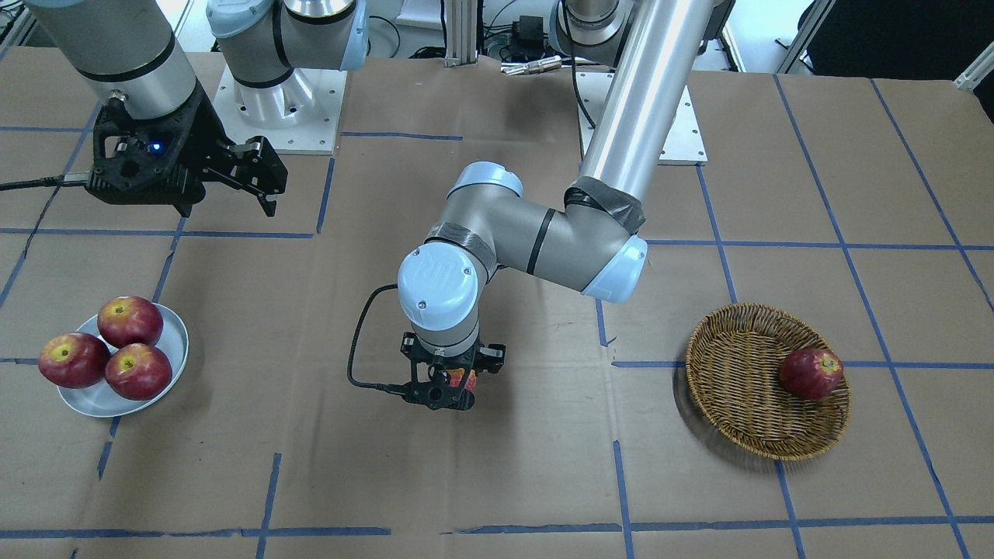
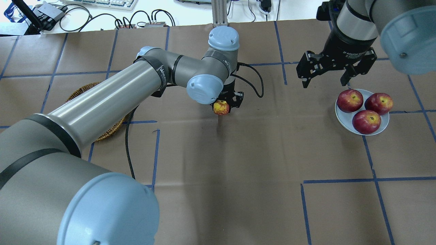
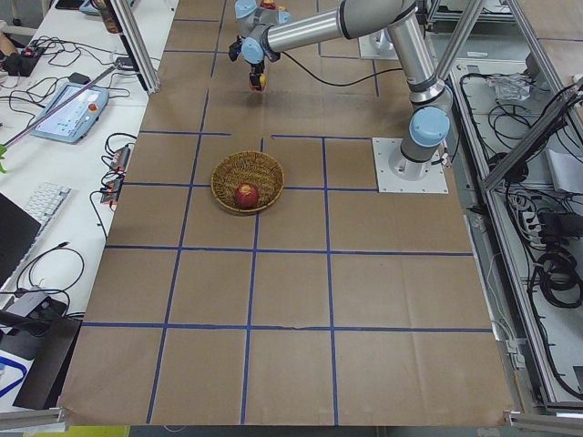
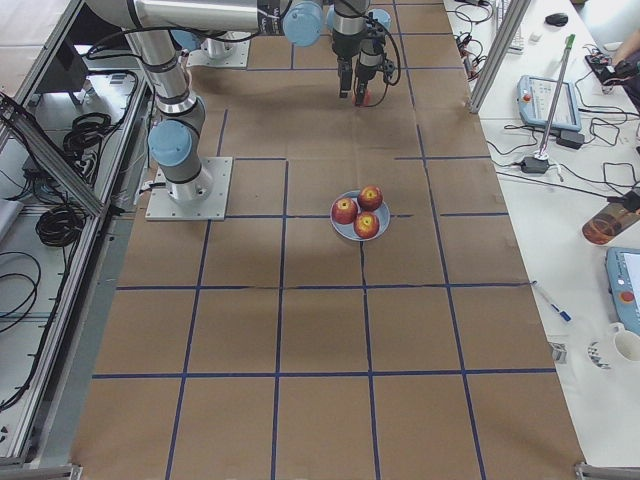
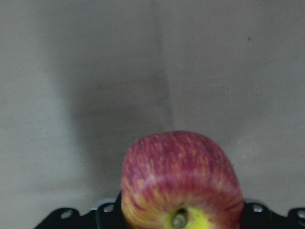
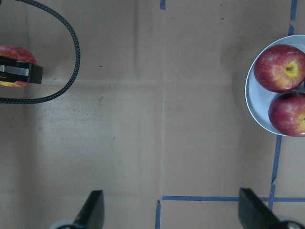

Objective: Transfer apple from basket to plate
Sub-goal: 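Lower the apple onto the table center, open and raise the left gripper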

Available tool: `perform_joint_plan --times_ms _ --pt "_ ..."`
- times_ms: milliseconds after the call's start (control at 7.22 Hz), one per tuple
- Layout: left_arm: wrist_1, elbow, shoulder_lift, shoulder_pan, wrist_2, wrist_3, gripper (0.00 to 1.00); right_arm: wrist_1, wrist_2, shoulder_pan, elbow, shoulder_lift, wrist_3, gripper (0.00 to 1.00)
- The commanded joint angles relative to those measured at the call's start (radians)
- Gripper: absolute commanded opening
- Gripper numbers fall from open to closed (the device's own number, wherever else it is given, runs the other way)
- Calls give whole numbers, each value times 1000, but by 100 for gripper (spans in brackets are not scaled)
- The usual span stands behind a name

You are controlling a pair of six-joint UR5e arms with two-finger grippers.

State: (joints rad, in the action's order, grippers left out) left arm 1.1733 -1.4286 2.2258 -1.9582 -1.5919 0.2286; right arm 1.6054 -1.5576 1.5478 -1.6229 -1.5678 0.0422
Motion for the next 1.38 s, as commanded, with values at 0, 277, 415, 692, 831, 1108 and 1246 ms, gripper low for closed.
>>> perform_joint_plan --times_ms 0,277,415,692,831,1108,1246 --pt "-7 -13 2 -2 3 0 54 -2 -1 0 0 0 1 100" --pt "-7 -15 3 -2 19 12 60 -2 1 0 0 0 -1 100" --pt "-7 -15 5 -2 24 21 62 -2 -1 0 0 0 1 100" --pt "-7 -13 9 -2 24 21 66 -2 -1 0 0 2 1 100" --pt "-9 -13 11 -2 26 21 72 -2 -2 0 0 0 1 100" --pt "-7 0 0 -2 26 21 95 -2 -2 0 0 0 1 100" --pt "2 11 -33 1 17 14 98 -2 -4 0 0 0 1 100"
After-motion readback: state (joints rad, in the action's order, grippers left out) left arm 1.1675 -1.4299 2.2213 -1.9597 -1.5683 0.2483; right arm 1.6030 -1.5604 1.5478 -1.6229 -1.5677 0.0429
